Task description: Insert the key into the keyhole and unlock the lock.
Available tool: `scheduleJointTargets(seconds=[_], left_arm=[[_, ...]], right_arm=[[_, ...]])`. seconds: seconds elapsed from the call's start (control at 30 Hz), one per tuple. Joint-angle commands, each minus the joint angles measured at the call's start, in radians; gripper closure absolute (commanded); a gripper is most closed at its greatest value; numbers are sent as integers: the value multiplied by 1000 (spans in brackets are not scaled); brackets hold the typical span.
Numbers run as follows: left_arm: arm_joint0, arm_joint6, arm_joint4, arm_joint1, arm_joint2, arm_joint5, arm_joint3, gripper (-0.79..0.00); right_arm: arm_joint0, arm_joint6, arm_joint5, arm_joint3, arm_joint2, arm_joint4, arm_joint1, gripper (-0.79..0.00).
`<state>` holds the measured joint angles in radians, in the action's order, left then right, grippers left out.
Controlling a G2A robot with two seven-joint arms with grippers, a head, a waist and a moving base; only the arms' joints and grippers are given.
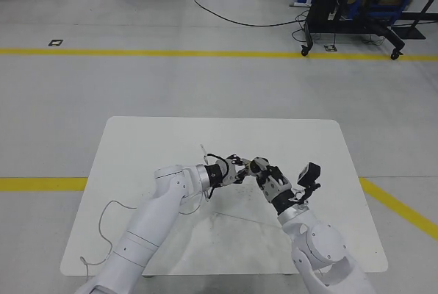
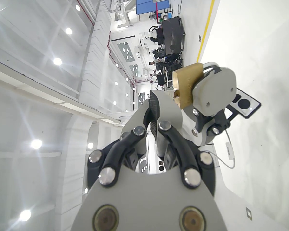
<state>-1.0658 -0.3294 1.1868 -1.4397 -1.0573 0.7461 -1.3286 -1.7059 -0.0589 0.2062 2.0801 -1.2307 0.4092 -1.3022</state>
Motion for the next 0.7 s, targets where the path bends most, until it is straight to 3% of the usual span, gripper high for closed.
scheduleJointTargets(seconds=[0.0, 0.27, 0.3, 0.37, 0.4, 0.43, 0.6, 0.67], left_arm=[[-2, -2, 1, 1, -1, -4, -5, 0], [-4, -8, -68, 9, -3, -64, -18, 0], [-5, -10, -90, 12, -5, -85, -24, 0], [-11, -16, -134, 16, -9, -124, -38, 0], [-13, -16, -163, 19, -11, -145, -48, 0], [-17, -17, -193, 22, -12, -163, -57, 0], [-33, -54, -349, 38, -3, -233, -105, 0], [-42, -86, -386, 42, -2, -268, -114, 0]], right_arm=[[4, -3, 12, -4, -1, 23, -2, 0], [-47, 31, 16, 73, -92, 145, 2, -25], [-57, 39, 28, 78, -104, 154, 3, -185], [-69, 81, 110, 84, -122, 188, 8, -379], [-72, 101, 170, 84, -136, 215, 11, -690], [-71, 117, 234, 87, -152, 244, 14, -785], [-55, 174, 378, 83, -219, 438, 17, -779], [-47, 177, 400, 78, -232, 495, 16, -739]])
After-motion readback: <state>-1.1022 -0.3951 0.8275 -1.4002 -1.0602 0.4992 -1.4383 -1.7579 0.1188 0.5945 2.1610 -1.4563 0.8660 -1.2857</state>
